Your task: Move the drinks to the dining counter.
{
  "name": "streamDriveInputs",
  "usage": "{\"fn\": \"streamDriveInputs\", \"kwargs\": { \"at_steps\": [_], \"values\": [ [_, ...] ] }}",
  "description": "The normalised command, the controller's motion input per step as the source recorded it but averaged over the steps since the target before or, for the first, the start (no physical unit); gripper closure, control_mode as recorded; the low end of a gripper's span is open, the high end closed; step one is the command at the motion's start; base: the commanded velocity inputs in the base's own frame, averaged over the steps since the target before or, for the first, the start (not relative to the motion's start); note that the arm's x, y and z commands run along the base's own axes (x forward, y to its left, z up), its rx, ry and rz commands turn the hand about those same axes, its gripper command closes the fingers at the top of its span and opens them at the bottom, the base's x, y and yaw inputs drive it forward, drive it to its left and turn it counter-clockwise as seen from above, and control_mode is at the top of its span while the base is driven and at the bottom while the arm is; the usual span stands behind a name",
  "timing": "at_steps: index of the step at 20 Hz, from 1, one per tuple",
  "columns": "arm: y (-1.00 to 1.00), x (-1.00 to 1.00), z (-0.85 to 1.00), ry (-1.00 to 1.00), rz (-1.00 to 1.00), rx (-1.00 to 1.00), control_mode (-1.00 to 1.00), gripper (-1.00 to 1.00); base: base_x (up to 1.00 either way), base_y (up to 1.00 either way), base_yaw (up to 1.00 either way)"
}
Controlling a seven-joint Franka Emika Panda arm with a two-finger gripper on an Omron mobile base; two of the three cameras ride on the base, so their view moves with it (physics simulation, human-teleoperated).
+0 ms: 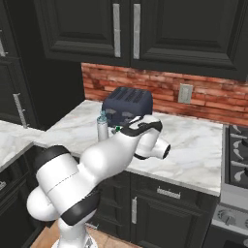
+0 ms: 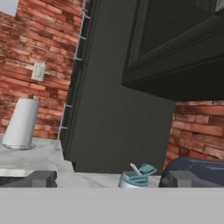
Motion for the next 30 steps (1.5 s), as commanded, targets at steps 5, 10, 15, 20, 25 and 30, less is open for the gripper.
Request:
{"fn": "streamDriveInputs", "kwargs": {
  "at_steps": [5, 10, 15, 20, 25, 30],
  "values": [
    [0.0, 0.0, -0.2, -0.05, 0.0, 0.0, -1.0, -1.0, 0.0, 0.0, 0.0],
    [0.0, 0.09, -0.27, -0.02, 0.0, 0.0, -1.0, -1.0, 0.0, 0.0, 0.0],
    [0.0, 0.25, -0.2, 0.01, 0.0, 0.0, -1.0, -1.0, 0.0, 0.0, 0.0],
    [0.0, 0.16, -0.07, 0.03, 0.0, 0.0, -1.0, -1.0, 0.0, 0.0, 0.0],
    [0.0, 0.07, 0.0, 0.01, 0.0, 0.0, -1.0, -1.0, 0.0, 0.0, 0.0],
    [0.0, 0.0, 0.0, 0.01, 0.0, 0.0, -1.0, -1.0, 0.0, 0.0, 0.0]
  ]
}}
